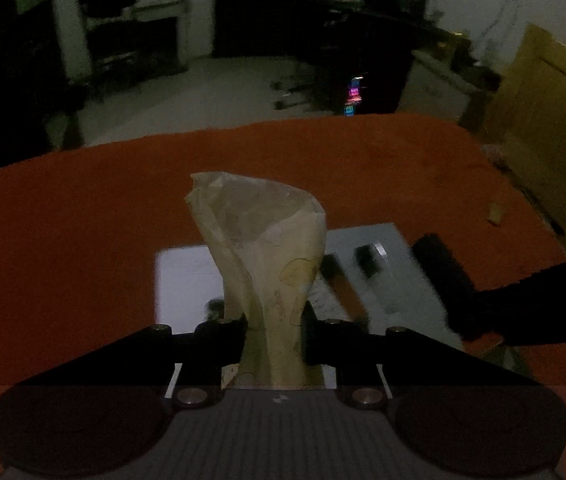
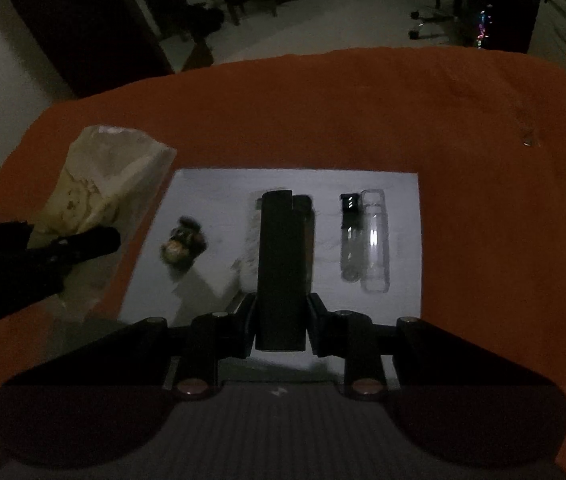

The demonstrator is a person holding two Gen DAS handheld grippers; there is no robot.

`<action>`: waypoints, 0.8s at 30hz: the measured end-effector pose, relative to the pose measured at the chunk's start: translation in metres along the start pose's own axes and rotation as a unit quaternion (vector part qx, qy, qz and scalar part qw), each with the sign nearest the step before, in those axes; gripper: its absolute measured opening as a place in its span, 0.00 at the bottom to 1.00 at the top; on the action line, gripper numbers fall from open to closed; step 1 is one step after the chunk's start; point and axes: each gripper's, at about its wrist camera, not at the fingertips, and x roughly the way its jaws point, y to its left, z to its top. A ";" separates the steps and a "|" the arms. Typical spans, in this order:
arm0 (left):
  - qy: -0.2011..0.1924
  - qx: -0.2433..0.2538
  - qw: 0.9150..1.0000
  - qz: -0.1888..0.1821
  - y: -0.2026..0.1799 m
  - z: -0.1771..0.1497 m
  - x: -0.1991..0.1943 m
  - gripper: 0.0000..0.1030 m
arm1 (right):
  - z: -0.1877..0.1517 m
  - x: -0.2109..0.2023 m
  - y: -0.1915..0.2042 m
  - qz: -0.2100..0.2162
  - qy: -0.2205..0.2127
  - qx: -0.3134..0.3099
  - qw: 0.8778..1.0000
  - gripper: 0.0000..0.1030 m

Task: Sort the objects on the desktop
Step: 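Carry the paper bag into the white box and release it with the left tool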

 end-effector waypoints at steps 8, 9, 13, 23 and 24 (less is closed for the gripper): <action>0.017 -0.014 0.998 -0.051 -0.008 -0.045 -0.042 0.16 | -0.046 -0.027 0.019 0.024 0.024 -0.011 0.999 0.27; 0.026 -0.010 0.998 -0.056 -0.012 -0.053 -0.043 0.16 | -0.054 -0.027 0.022 0.027 0.029 -0.012 0.999 0.27; 0.063 0.007 0.996 -0.057 -0.032 -0.089 -0.035 0.16 | -0.085 -0.017 0.032 0.036 0.066 -0.003 0.997 0.27; 0.121 0.023 0.991 -0.053 -0.053 -0.142 -0.005 0.16 | -0.129 0.032 0.043 0.023 0.145 -0.014 0.989 0.28; 0.130 0.023 0.990 -0.053 -0.053 -0.146 0.000 0.16 | -0.133 0.038 0.043 0.016 0.154 -0.017 0.988 0.28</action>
